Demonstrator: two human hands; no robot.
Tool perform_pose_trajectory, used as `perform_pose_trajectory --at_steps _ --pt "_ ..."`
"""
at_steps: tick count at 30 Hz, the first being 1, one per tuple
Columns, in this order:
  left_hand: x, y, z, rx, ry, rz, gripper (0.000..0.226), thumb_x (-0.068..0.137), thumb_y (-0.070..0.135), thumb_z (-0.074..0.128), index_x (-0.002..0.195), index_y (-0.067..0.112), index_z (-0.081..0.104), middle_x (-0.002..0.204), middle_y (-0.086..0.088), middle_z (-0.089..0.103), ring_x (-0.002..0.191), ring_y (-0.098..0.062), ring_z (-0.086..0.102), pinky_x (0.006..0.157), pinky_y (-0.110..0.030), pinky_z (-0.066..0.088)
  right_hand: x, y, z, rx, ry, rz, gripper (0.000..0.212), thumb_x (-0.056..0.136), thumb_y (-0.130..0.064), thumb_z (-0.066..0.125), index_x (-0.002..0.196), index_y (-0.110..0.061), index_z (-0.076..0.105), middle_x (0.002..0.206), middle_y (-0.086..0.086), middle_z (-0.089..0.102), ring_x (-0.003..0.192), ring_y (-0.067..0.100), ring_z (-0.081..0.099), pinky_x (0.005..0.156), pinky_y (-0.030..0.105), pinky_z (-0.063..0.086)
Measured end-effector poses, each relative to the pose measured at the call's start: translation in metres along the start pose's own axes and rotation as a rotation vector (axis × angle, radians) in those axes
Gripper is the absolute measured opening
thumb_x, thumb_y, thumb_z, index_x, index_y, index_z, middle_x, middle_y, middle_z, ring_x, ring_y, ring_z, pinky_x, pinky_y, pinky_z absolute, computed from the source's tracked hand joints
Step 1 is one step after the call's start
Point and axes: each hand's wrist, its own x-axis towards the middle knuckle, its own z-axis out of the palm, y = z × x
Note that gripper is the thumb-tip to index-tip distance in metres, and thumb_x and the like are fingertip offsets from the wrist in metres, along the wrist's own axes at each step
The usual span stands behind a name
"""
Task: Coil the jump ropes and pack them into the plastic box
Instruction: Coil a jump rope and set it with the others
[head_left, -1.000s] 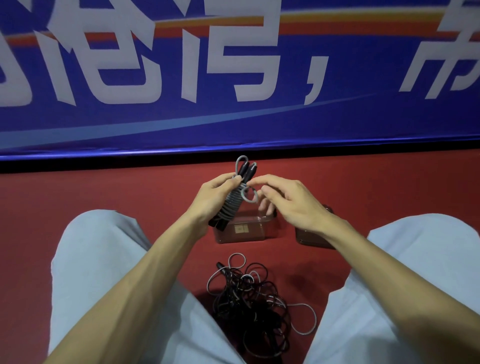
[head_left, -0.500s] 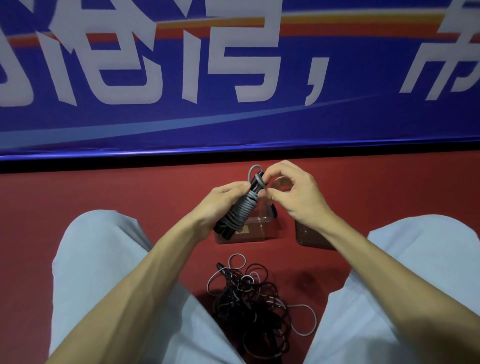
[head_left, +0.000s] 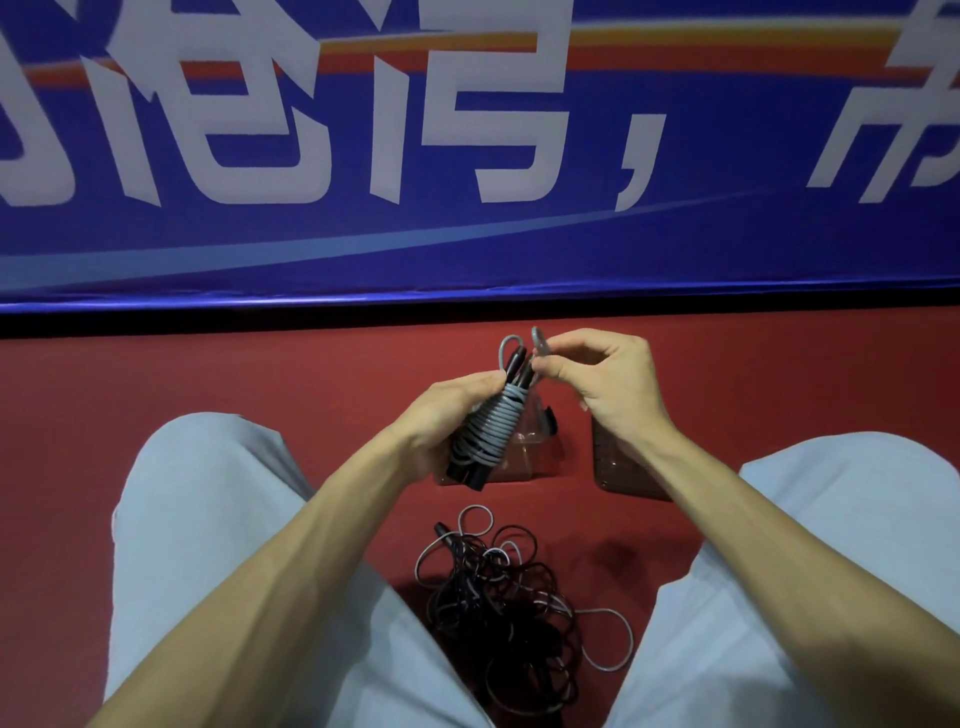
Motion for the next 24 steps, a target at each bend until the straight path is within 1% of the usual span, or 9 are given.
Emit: perform_pose_trajectory --at_steps 3,5,8,10,12,13,16,21,24 --pt "-0.003 0.002 0.005 -0.007 0.054 0.031 0.022 0.099 0.028 0.054 0.109 0.022 0.072 0.081 0.0 0.071 0.061 -0.011 0.067 0.058 -0.03 0.056 0.001 0.001 -0.003 -0.172 0.034 0.019 0.01 0.068 -0.014 0.085 0.073 -0.017 0.077 0.068 -0.01 0.073 0.066 -0.003 0.065 0.067 0.01 0.044" --pt "-0.005 0.002 0.007 -0.03 0.112 0.055 0.016 0.098 0.023 0.056 0.105 0.022 0.07 0.072 0.006 0.073 0.056 -0.006 0.068 0.05 -0.021 0.054 0.003 0.002 -0.002 -0.338 0.073 0.075 0.011 0.066 -0.024 0.087 0.069 -0.024 0.076 0.064 -0.016 0.069 0.064 -0.006 0.06 0.061 0.006 0.037" --pt "-0.001 -0.004 0.006 0.114 0.206 0.139 0.008 0.092 0.028 0.066 0.096 0.034 0.071 0.08 0.012 0.074 0.063 0.003 0.067 0.056 -0.015 0.054 0.004 0.003 -0.001 -0.525 0.056 0.144 0.013 0.066 -0.029 0.087 0.069 -0.023 0.077 0.062 -0.015 0.065 0.065 0.0 0.059 0.057 0.006 0.037" --pt "0.002 -0.009 0.004 0.302 0.261 0.191 0.013 0.088 0.039 0.07 0.1 0.04 0.072 0.102 0.012 0.074 0.084 0.002 0.068 0.075 -0.018 0.055 0.003 0.002 0.001 -0.619 0.01 0.162 0.013 0.068 -0.03 0.086 0.069 -0.022 0.077 0.063 -0.009 0.066 0.069 0.009 0.062 0.062 0.02 0.044" --pt "0.003 -0.014 0.004 0.534 0.343 0.23 0.031 0.085 0.049 0.068 0.115 0.041 0.069 0.115 0.01 0.072 0.105 -0.007 0.065 0.091 -0.03 0.053 0.001 0.0 0.002 -0.699 -0.019 0.173 0.013 0.069 -0.031 0.085 0.068 -0.022 0.076 0.067 -0.004 0.068 0.071 0.015 0.063 0.064 0.024 0.042" --pt "0.002 -0.015 0.005 0.676 0.378 0.258 0.036 0.085 0.052 0.066 0.121 0.043 0.066 0.117 0.008 0.071 0.109 -0.011 0.064 0.093 -0.034 0.052 0.001 0.0 0.003 -0.723 -0.026 0.173 0.013 0.07 -0.031 0.085 0.069 -0.021 0.076 0.069 -0.002 0.07 0.071 0.016 0.062 0.063 0.024 0.04" --pt "-0.003 -0.017 0.011 1.038 0.427 0.344 0.042 0.088 0.058 0.059 0.129 0.049 0.057 0.109 0.003 0.068 0.105 -0.023 0.064 0.084 -0.037 0.052 -0.002 0.002 0.002 -0.743 -0.028 0.155 0.015 0.069 -0.032 0.085 0.07 -0.019 0.077 0.073 0.001 0.073 0.072 0.016 0.064 0.064 0.022 0.04" --pt "-0.002 -0.014 0.011 1.114 0.439 0.368 0.044 0.089 0.06 0.056 0.132 0.05 0.053 0.104 0.001 0.06 0.1 -0.026 0.064 0.08 -0.036 0.049 -0.003 0.007 0.001 -0.71 0.044 0.154 0.028 0.07 -0.036 0.085 0.075 -0.022 0.06 0.068 -0.003 0.065 0.067 0.015 0.061 0.055 0.026 0.04" --pt "-0.001 -0.014 0.01 1.183 0.436 0.375 0.044 0.09 0.057 0.056 0.133 0.049 0.053 0.109 -0.001 0.061 0.107 -0.027 0.062 0.08 -0.035 0.048 -0.003 0.01 0.002 -0.75 -0.085 0.033 0.035 0.07 -0.028 0.084 0.095 -0.027 0.059 0.071 -0.01 0.053 0.067 0.012 0.053 0.065 0.033 0.047"
